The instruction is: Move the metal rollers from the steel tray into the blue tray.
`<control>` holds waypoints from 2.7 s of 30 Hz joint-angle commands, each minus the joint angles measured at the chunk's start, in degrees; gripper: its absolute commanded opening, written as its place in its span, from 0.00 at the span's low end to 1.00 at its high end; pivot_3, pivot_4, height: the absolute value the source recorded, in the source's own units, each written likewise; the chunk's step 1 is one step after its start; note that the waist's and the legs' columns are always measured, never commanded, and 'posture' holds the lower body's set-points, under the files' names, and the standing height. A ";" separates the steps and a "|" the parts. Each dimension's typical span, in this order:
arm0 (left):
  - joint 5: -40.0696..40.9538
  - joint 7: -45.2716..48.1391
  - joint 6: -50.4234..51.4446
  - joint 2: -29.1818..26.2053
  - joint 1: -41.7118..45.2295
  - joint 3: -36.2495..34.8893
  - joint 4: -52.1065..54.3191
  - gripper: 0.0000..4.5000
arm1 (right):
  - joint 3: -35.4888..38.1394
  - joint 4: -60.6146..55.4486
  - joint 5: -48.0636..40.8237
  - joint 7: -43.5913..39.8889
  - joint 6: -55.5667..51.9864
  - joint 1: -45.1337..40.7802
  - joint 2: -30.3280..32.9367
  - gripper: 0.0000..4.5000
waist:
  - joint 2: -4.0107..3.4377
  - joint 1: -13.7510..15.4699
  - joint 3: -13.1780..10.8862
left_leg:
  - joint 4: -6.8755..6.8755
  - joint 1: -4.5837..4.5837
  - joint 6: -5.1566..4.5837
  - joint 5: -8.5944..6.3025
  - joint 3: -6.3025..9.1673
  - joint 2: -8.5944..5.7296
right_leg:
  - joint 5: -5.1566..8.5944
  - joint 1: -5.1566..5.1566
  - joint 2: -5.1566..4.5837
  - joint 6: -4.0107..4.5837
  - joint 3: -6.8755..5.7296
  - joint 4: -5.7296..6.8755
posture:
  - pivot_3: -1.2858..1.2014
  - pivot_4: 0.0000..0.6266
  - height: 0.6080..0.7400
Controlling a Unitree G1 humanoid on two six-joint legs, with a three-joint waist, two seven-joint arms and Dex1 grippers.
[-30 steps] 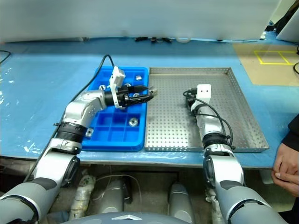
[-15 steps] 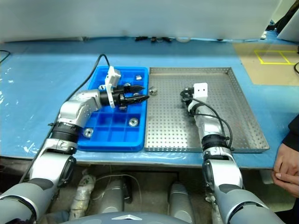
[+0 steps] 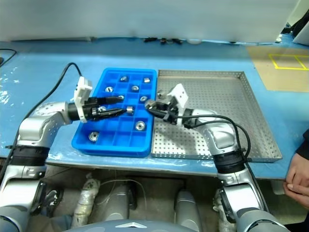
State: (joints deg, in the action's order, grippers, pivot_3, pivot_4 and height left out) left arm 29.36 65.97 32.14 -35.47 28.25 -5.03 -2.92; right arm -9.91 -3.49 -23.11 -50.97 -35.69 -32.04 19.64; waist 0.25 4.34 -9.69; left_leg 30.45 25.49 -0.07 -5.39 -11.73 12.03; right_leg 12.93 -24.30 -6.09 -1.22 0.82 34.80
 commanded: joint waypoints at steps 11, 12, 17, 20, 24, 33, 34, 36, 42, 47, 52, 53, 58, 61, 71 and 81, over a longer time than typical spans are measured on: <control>6.32 -10.08 5.14 -5.03 -21.21 -13.56 17.77 0.77 | -6.31 12.35 4.28 -2.38 6.09 -7.59 -8.34 0.24 | 0.01 3.19 0.01 | -0.28 -0.02 0.15 0.09 0.11 -0.02 | 0.03 -0.11 0.01 0.00 -0.05 0.01 | 0.63 0.24 1.00; 6.83 -10.51 5.45 -5.10 -22.04 -14.03 18.61 0.77 | -6.48 13.04 4.58 -2.74 6.49 -7.80 -8.54 0.24 | 0.01 3.50 0.01 | -0.28 -0.02 0.16 0.09 0.13 -0.03 | 0.03 -0.11 0.01 0.00 -0.05 0.02 | 0.63 0.24 1.00; 8.27 -12.34 6.38 -5.36 -24.24 -15.06 20.91 0.77 | -8.22 10.34 3.26 -7.44 3.12 -5.87 -6.84 0.24 | 0.01 5.02 0.01 | -0.27 -0.04 0.16 0.09 0.19 -0.05 | 0.03 -0.05 -0.01 -0.02 -0.08 0.03 | 0.63 0.24 1.00; 8.52 -12.64 6.42 -5.79 -23.69 -14.60 20.34 0.77 | -9.63 4.93 -0.25 -11.14 -2.58 -3.61 -5.17 0.24 | 0.03 5.73 0.01 | -0.27 -0.07 0.18 0.10 0.24 -0.05 | 0.03 0.02 0.00 -0.03 -0.15 0.03 | 0.63 0.24 1.00; 8.14 -12.39 5.97 -6.34 -21.72 -13.32 18.33 0.77 | -9.83 6.15 -0.86 -11.81 -4.15 -4.27 -5.98 0.24 | 0.04 5.80 0.02 | -0.27 -0.14 0.27 0.16 0.34 -0.02 | 0.03 0.01 0.05 -0.04 -0.13 0.14 | 0.62 0.24 1.00; 7.96 -12.23 5.85 -6.20 -18.55 -10.83 16.95 0.77 | -10.88 10.36 3.46 -9.59 0.07 -4.64 -7.60 0.24 | 0.06 5.78 0.04 | -0.25 -0.25 0.36 0.21 0.39 -0.08 | 0.04 0.00 0.03 -0.04 -0.06 0.40 | 0.61 0.24 1.00; 7.95 -12.22 5.86 -6.24 -18.32 -10.68 16.82 0.77 | -10.96 10.67 4.09 -9.31 0.72 -4.58 -7.48 0.24 | 0.06 5.76 0.04 | -0.25 -0.25 0.36 0.22 0.39 -0.08 | 0.04 0.00 0.03 -0.04 -0.06 0.40 | 0.61 0.24 1.00; 7.88 -12.14 5.84 -6.29 -17.80 -10.35 16.45 0.77 | -11.11 11.22 5.25 -9.00 1.98 -4.20 -7.06 0.24 | 0.07 5.76 0.04 | -0.23 -0.25 0.38 0.22 0.39 -0.08 | 0.04 0.00 0.03 -0.04 -0.06 0.42 | 0.60 0.24 1.00; 7.56 -11.62 5.55 -6.36 -15.59 -9.13 14.68 0.77 | -10.55 10.42 5.44 -8.58 1.64 -3.68 -6.52 0.55 | 0.08 5.79 0.05 | -0.16 -0.25 0.39 0.24 0.36 -0.12 | 0.04 0.03 0.00 -0.04 -0.07 0.51 | 0.59 0.24 1.00; 7.21 -10.85 5.03 -6.19 -12.75 -7.66 12.64 0.77 | -9.27 9.56 5.30 -7.17 1.81 -3.82 -5.92 0.61 | 0.13 5.63 0.07 | -0.10 -0.30 0.40 0.24 0.37 -0.13 | 0.04 0.07 -0.02 -0.04 -0.09 0.65 | 0.58 0.24 1.00; 6.19 -9.59 3.71 -5.52 -8.92 -5.57 9.05 0.77 | -6.08 6.99 3.91 -5.35 1.71 -3.36 -4.79 0.61 | 0.13 5.57 0.07 | -0.07 -0.33 0.46 0.28 0.37 -0.13 | 0.04 0.06 -0.02 -0.04 -0.09 0.76 | 0.57 0.24 1.00; 6.00 -9.45 3.42 -5.24 -8.04 -5.15 8.30 0.77 | -5.02 6.48 3.38 -4.87 1.55 -3.37 -4.69 0.61 | 0.13 5.48 0.07 | -0.06 -0.32 0.48 0.29 0.37 -0.12 | 0.03 0.06 -0.02 -0.04 -0.09 0.77 | 0.56 0.24 1.00; 3.53 -9.83 0.74 -1.60 -0.11 -2.04 0.78 0.77 | 3.11 8.33 2.75 1.60 4.47 -5.51 -5.05 0.61 | 0.13 4.61 0.07 | 0.05 -0.29 0.55 0.35 0.37 -0.13 | 0.03 0.06 -0.03 -0.03 -0.09 0.86 | 0.53 0.24 1.00; 1.06 -10.19 -1.89 1.60 4.59 0.18 -3.90 0.77 | 6.81 11.06 3.81 5.64 6.98 -7.22 -4.67 0.61 | 0.13 3.84 0.08 | 0.23 -0.27 0.58 0.37 0.37 -0.13 | 0.02 0.06 -0.04 -0.03 -0.03 0.94 | 0.52 0.24 1.00; -4.18 -5.90 -10.72 13.96 21.92 5.70 -21.84 0.77 | 13.90 11.69 4.87 16.65 10.78 -5.71 -4.41 0.61 | 0.14 1.08 0.08 | 0.65 -0.03 0.42 0.29 0.36 -0.13 | 0.00 0.05 -0.02 -0.03 -0.01 0.88 | 0.45 0.24 1.00; -4.87 -5.29 -12.48 16.68 27.41 3.47 -29.51 0.77 | 13.13 43.14 13.38 27.02 30.48 -13.81 -11.05 0.61 | 0.14 -2.12 0.08 | 0.82 0.01 0.07 0.09 0.28 -0.11 | 0.00 0.04 -0.03 0.00 0.06 0.88 | 0.45 0.24 1.00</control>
State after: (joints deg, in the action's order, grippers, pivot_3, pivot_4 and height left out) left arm 24.26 60.31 20.46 -17.92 54.33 0.10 -33.00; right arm 3.29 37.46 -10.43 -24.76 -9.07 -43.51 9.57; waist 0.39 2.23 -9.61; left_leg 31.29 25.50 -0.04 -5.33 -11.45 11.93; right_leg 12.94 -24.27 -6.10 -1.21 0.88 35.67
